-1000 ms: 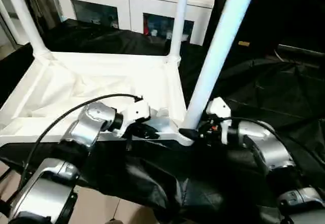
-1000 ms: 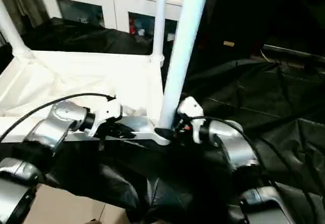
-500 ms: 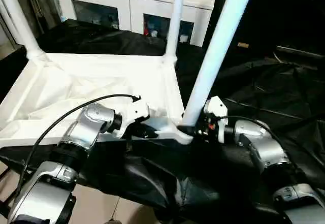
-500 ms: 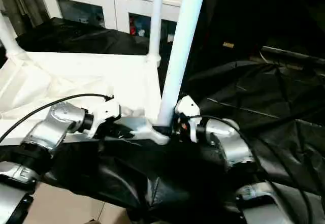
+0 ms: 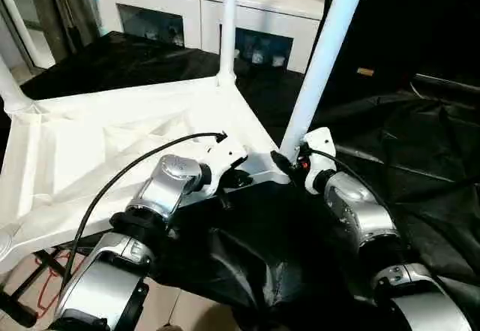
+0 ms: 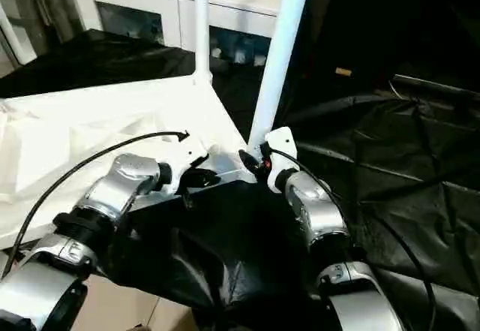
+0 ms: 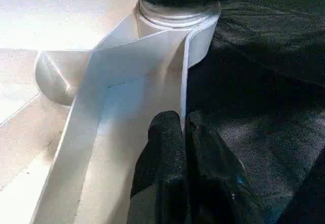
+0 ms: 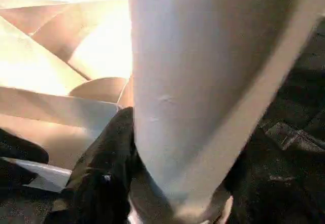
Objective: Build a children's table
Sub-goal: Rotate leg to tighten
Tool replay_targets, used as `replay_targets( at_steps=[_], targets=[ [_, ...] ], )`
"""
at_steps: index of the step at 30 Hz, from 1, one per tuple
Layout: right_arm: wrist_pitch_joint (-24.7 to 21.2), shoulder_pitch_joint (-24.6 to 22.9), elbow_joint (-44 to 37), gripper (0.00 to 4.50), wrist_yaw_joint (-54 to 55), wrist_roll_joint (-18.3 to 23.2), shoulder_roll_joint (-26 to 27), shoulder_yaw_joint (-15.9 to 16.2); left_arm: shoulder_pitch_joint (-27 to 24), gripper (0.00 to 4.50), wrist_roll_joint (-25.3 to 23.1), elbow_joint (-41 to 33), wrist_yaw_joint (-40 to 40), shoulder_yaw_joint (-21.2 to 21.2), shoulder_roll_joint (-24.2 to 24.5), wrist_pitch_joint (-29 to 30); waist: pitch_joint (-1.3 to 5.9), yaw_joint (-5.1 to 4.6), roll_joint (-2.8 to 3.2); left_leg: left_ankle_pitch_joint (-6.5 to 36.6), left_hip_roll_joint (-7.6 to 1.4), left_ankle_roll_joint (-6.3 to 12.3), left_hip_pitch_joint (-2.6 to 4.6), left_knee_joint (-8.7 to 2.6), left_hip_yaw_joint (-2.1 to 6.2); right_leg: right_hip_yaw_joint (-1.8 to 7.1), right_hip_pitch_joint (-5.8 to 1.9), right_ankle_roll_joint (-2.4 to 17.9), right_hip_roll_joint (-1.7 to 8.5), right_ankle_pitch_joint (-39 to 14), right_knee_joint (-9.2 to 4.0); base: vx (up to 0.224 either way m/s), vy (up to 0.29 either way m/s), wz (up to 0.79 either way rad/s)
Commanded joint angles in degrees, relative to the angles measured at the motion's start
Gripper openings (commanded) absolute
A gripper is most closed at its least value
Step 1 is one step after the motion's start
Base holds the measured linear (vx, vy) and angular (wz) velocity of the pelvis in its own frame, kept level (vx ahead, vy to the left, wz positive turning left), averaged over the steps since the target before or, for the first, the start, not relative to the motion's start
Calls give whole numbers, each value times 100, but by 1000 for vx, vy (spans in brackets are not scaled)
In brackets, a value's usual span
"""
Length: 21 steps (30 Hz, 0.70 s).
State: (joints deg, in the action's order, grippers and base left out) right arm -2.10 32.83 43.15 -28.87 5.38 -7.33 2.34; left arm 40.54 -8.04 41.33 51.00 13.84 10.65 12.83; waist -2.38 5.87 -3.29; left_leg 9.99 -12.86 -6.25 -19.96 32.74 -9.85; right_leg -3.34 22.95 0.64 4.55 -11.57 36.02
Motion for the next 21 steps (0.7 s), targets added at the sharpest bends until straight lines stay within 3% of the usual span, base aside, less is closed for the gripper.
replay_targets(
  at_steps=[1,4,7,10,11,13,14,21],
  targets=[
    [-207,-183,151,303,-628,28,171,319,-90,0,255,-166,1,-18,-180,-299,294,22,-3,1245,-5,103,-23,-376,-26,223,-278,871,306,-1250,-512,0,0,0],
    [-158,-281,-179,312,-1540,112,-179,526,-282,0,430,-429,730,39,119,-485,320,32,-8,1052,-14,223,-33,-354,-37,223,-309,1014,303,-737,-462,0,0,0],
    [220,-379,-325,312,-2370,86,-531,782,-434,0,537,-618,1310,115,397,-465,322,32,-24,891,-17,365,-43,-334,-50,212,-320,1169,299,-351,-419,0,0,0],
    [20,-461,-529,312,-3334,270,-833,893,-532,0,550,-662,1779,199,697,-588,309,44,-20,926,-22,396,-30,-344,-51,211,-318,1190,300,-482,-437,0,0,0],
    [-49,-476,-575,312,-3540,323,-890,901,-546,0,555,-663,1871,207,756,-612,310,56,-52,938,-31,414,-28,-343,-48,206,-324,1191,300,-566,-430,0,0,0],
    [-161,-486,-634,312,-3865,374,-985,903,-567,0,595,-677,2068,212,872,-633,299,69,-19,1022,-51,378,-10,-359,-45,206,-296,1206,303,-669,-443,0,0,0],
    [-224,-484,-657,312,-4064,404,-1064,935,-586,0,631,-707,2247,230,971,-647,288,79,-56,1061,-51,347,-18,-366,-48,198,-302,1199,295,-768,-443,0,0,0],
    [-347,-481,-669,248,-4621,448,-1259,1054,-590,0,695,-779,2824,313,1254,-621,300,114,-51,1050,-59,237,-5,-362,-57,201,-289,1218,307,-756,-430,0,0,0]
  ],
)
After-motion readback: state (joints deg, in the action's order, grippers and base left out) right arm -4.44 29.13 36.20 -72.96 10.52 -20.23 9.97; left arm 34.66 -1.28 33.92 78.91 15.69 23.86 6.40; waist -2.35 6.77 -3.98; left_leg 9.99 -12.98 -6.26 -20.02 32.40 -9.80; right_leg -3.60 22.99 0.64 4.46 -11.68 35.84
